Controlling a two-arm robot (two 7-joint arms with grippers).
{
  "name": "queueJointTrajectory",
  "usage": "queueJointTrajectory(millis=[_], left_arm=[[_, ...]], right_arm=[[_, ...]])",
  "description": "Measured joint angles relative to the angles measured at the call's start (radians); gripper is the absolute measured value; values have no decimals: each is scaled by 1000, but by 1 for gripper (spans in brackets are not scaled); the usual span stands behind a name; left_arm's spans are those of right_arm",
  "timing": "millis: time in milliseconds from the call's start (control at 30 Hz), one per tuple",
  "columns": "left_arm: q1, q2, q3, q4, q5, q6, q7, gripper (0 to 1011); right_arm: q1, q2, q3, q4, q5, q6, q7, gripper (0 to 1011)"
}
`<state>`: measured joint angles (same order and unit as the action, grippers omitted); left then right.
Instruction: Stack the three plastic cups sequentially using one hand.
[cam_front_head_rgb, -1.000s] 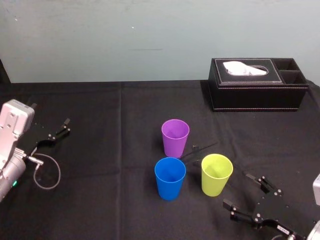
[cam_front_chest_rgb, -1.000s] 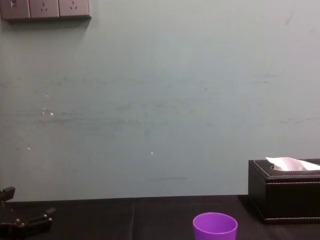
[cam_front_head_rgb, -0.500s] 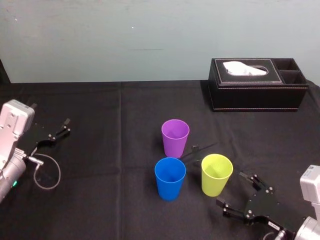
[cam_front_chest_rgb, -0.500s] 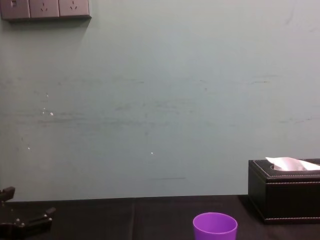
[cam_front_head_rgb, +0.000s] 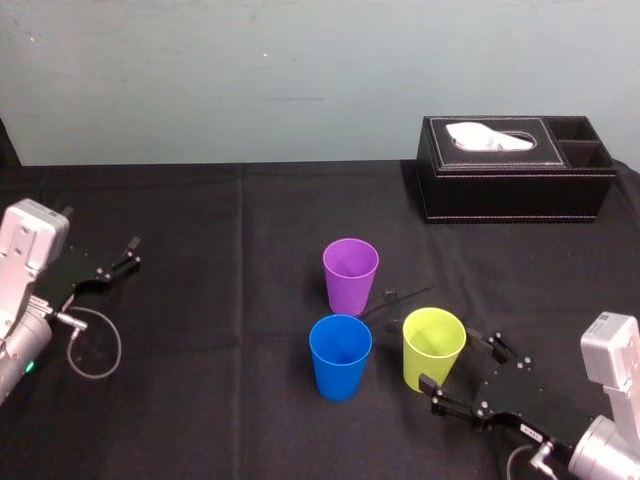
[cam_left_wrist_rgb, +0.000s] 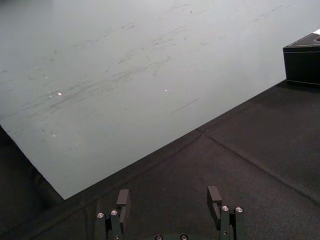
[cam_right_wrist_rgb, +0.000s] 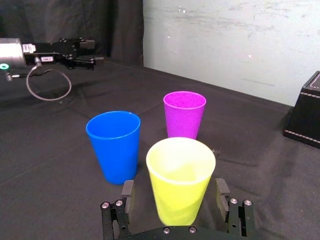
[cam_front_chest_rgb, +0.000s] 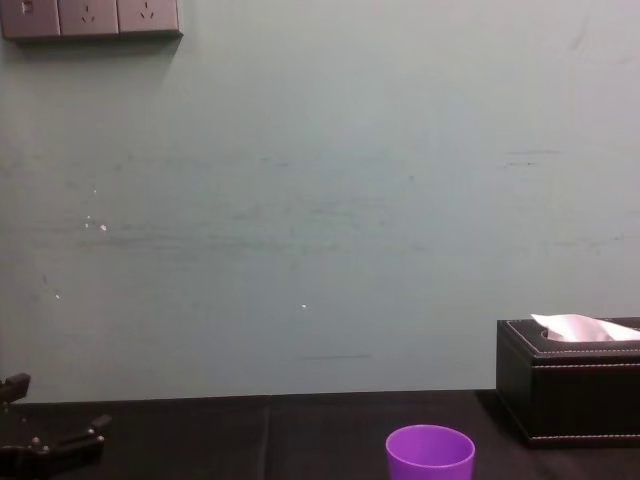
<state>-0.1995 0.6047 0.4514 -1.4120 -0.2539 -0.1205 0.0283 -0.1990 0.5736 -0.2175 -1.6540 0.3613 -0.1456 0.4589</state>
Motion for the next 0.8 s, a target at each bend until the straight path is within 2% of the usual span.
queueJointTrajectory(millis=[367, 800], left_arm=[[0, 0, 0, 0, 0, 0, 0, 1010], [0, 0, 0, 0, 0, 0, 0, 1010]], right_arm=[[42, -31, 1, 25, -25, 12, -13, 1004], [98, -63, -27, 62, -61, 32, -16, 1004]])
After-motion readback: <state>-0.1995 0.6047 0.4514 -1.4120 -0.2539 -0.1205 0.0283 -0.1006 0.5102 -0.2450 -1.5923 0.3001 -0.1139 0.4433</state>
